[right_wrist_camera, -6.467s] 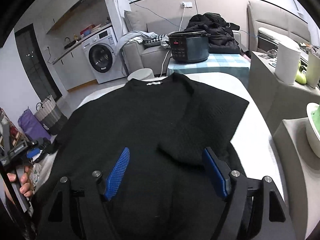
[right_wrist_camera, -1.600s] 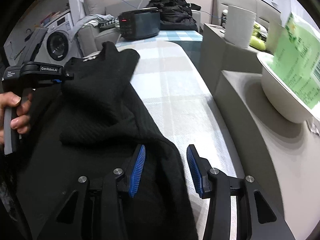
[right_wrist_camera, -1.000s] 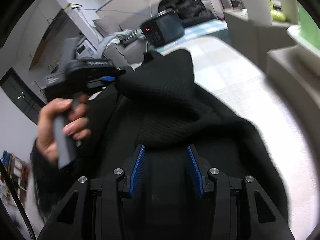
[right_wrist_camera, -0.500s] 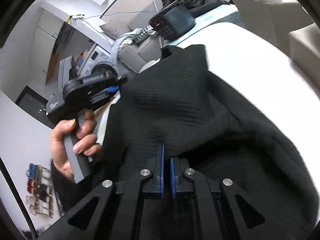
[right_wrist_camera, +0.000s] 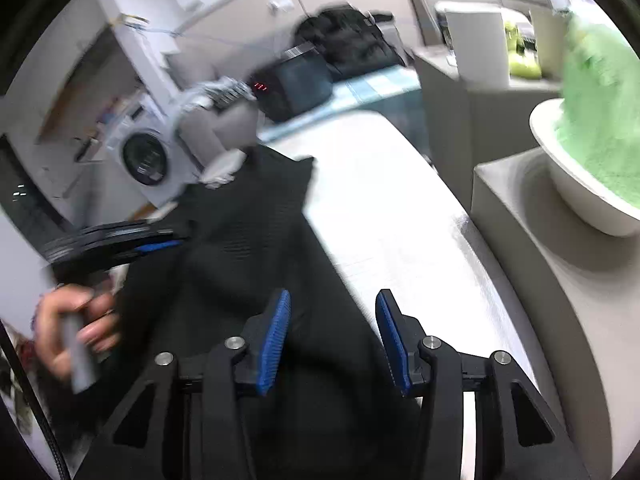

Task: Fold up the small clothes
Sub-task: 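Grasp the sweater's other side edge with the right gripper and lift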

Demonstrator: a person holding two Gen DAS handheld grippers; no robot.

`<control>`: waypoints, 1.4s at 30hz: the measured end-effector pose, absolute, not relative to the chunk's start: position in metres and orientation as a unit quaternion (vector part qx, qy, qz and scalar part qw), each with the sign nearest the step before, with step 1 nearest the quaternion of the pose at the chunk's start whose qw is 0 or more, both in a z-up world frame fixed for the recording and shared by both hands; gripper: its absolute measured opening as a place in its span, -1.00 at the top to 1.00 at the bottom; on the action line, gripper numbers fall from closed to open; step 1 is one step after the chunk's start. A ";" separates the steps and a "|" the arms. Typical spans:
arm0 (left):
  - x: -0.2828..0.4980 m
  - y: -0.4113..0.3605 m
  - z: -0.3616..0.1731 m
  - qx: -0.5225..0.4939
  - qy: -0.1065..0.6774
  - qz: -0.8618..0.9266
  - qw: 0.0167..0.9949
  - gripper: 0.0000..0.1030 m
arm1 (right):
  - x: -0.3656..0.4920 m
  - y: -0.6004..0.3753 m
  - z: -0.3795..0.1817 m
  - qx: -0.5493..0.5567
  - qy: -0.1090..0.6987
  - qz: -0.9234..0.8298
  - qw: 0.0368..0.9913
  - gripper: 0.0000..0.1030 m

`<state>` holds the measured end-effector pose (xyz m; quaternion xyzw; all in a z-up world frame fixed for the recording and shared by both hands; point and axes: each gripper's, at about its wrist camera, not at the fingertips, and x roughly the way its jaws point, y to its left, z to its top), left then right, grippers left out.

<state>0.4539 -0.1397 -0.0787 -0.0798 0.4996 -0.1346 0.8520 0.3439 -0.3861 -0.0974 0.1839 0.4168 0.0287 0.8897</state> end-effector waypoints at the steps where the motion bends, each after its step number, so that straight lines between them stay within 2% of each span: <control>1: 0.449 -0.139 -0.077 -0.081 0.496 -0.137 0.853 0.25 | 0.361 -0.384 -0.107 0.189 0.426 0.042 0.884 0.11; 4: 0.430 -0.131 -0.071 -0.076 0.487 -0.141 0.859 0.06 | 0.399 -0.372 -0.125 0.172 0.454 0.065 0.872 0.26; 5: 0.423 -0.127 -0.069 -0.073 0.483 -0.141 0.861 0.02 | 0.406 -0.368 -0.129 0.164 0.462 0.068 0.869 0.37; 7: 0.409 -0.117 -0.066 -0.071 0.475 -0.138 0.866 -0.04 | 0.416 -0.356 -0.130 0.123 0.463 0.069 0.875 0.79; 8: 0.400 -0.108 -0.065 -0.072 0.472 -0.134 0.868 -0.04 | 0.421 -0.352 -0.130 0.107 0.465 0.075 0.876 0.90; 9: 0.394 -0.101 -0.064 -0.074 0.471 -0.131 0.869 -0.04 | 0.422 -0.354 -0.132 0.109 0.468 0.082 0.873 0.92; 14: 0.362 -0.047 -0.062 -0.096 0.458 -0.090 0.879 -0.04 | 0.418 -0.389 -0.123 0.137 0.442 0.008 0.886 0.92; 17: 0.348 -0.012 -0.065 -0.113 0.456 -0.054 0.881 -0.04 | 0.413 -0.386 -0.120 0.096 0.445 -0.029 0.890 0.92; 19: 0.341 0.012 -0.068 -0.131 0.455 -0.036 0.880 -0.04 | 0.415 -0.388 -0.118 0.090 0.450 -0.050 0.887 0.78; 21: 0.336 0.033 -0.071 -0.146 0.454 -0.017 0.879 -0.04 | 0.409 -0.399 -0.117 0.118 0.442 -0.026 0.889 0.50; 23: 0.333 0.050 -0.075 -0.156 0.455 -0.004 0.877 -0.04 | 0.408 -0.407 -0.108 0.139 0.423 -0.013 0.895 0.41; 26: 0.330 0.062 -0.078 -0.169 0.452 -0.005 0.876 -0.04 | 0.423 -0.401 -0.099 0.148 0.412 0.017 0.899 0.16; 31: 0.325 0.058 -0.085 -0.158 0.458 -0.012 0.875 -0.04 | 0.468 -0.384 -0.111 0.176 0.429 0.053 0.884 0.16; 33: 0.330 0.053 -0.091 -0.155 0.465 -0.013 0.871 -0.04 | 0.483 -0.378 -0.117 0.162 0.439 0.048 0.882 0.35; 34: 0.337 0.045 -0.092 -0.154 0.467 -0.012 0.871 -0.04 | 0.491 -0.374 -0.120 0.151 0.450 0.045 0.879 0.63; 35: 0.337 0.045 -0.095 -0.153 0.469 -0.011 0.870 -0.04 | 0.498 -0.371 -0.122 0.142 0.452 0.041 0.880 0.81; 42: 0.338 0.049 -0.103 -0.160 0.472 -0.004 0.867 -0.04 | 0.511 -0.403 -0.116 0.136 0.424 -0.071 0.892 0.82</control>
